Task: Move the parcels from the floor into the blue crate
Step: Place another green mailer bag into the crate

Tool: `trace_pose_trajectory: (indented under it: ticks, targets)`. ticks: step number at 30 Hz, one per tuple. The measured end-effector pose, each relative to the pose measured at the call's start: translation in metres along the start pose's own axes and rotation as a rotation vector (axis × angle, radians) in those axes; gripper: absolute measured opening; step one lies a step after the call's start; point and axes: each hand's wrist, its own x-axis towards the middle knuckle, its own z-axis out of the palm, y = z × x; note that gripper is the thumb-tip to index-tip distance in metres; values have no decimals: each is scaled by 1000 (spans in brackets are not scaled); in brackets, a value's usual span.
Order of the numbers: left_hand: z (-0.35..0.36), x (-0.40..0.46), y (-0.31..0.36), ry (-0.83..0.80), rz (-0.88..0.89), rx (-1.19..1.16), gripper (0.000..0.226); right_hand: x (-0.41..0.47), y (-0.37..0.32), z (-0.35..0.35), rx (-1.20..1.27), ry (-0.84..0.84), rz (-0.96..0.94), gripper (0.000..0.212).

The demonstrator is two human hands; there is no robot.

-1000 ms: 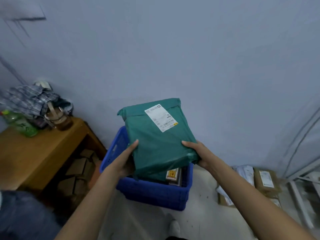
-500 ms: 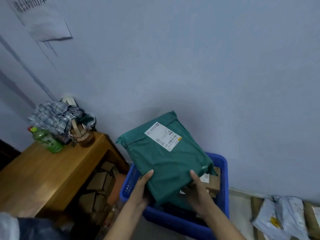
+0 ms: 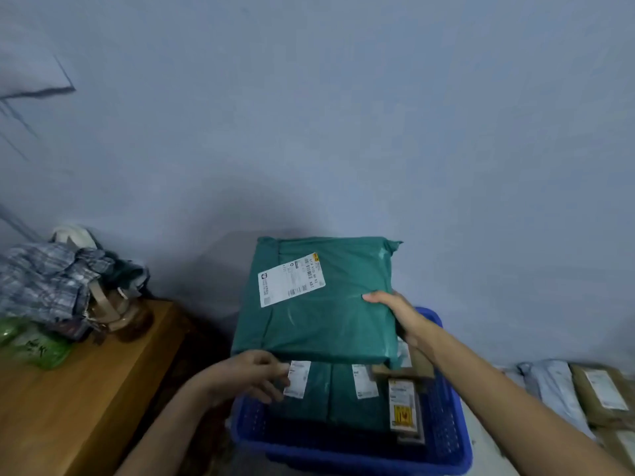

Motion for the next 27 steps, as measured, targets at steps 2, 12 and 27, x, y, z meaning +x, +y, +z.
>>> trace_pose_trajectory:
  ticks: [2,12,27]
  targets:
    - [-45,-11,20,83,132,164,60,13,-22,-2,-138,-35,30,75]
    - [-165,68,71,198,206,402,127,58,-89,34,-494,-229,343,63]
    - [-85,90,-76,-11,-54,-700,45,66,-34,33,-545,289,-13,71]
